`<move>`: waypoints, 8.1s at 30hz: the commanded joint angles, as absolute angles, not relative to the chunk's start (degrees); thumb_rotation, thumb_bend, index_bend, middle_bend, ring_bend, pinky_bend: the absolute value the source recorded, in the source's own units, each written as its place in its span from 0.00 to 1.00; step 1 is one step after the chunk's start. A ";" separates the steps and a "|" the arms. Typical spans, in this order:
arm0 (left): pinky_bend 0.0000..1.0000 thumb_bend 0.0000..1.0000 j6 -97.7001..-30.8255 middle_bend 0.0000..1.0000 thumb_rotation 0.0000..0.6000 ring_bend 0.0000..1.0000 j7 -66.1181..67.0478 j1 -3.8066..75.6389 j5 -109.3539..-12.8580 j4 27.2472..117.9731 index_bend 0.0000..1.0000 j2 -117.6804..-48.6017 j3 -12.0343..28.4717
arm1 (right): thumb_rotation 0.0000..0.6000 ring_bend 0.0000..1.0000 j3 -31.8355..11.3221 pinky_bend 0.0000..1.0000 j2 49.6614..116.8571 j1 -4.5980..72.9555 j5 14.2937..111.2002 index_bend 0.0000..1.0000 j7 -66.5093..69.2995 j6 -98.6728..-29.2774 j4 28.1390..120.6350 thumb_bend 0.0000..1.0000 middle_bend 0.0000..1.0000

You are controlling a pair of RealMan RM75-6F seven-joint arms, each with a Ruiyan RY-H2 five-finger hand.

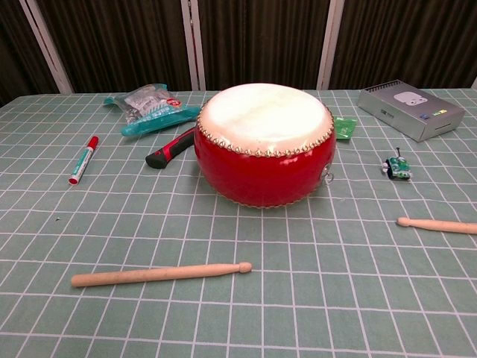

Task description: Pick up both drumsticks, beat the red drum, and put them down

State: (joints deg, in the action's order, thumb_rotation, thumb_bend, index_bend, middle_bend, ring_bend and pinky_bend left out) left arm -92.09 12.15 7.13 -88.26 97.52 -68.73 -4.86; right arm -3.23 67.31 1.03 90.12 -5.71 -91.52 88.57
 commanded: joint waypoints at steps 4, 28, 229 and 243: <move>0.02 0.00 -91.61 0.00 1.00 0.00 12.04 6.79 -88.47 97.68 0.00 -68.55 -4.53 | 1.00 0.00 -3.18 0.08 67.31 0.92 90.31 0.00 -6.05 -91.75 88.71 0.26 0.00; 1.00 0.19 -72.61 1.00 1.00 1.00 22.06 13.30 -75.19 110.73 0.46 -70.80 -1.66 | 1.00 0.00 -3.17 0.08 67.18 0.94 89.85 0.00 -6.41 -91.12 89.22 0.26 0.00; 1.00 0.52 -77.71 1.00 1.00 1.00 13.83 17.40 -73.07 112.51 0.76 -64.74 5.62 | 1.00 1.00 -9.78 1.00 87.17 18.21 52.62 0.48 -29.93 -65.96 77.18 0.39 1.00; 1.00 0.52 -77.55 1.00 1.00 1.00 13.88 17.16 -73.21 112.76 0.76 -64.53 5.91 | 1.00 1.00 -9.84 1.00 87.98 18.64 50.50 0.48 -30.30 -65.08 74.59 0.39 1.00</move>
